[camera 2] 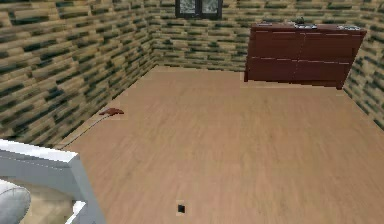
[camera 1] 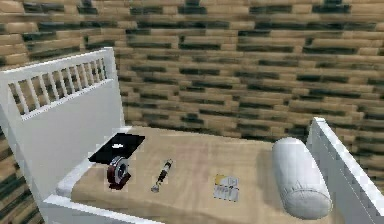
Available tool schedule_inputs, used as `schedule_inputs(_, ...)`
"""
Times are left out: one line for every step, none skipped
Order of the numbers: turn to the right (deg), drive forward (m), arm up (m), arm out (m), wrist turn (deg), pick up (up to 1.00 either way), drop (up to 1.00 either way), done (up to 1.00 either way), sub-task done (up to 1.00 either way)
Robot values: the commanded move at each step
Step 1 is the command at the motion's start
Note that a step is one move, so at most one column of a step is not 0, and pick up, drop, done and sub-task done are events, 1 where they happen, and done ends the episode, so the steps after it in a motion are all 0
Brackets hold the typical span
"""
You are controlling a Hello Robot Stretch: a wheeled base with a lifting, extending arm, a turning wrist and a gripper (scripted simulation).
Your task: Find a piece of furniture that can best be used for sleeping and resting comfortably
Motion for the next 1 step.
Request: schedule_inputs(0.0,0.00,0.00,0.00,0.0,0.00,0.00,1.00,0.00)
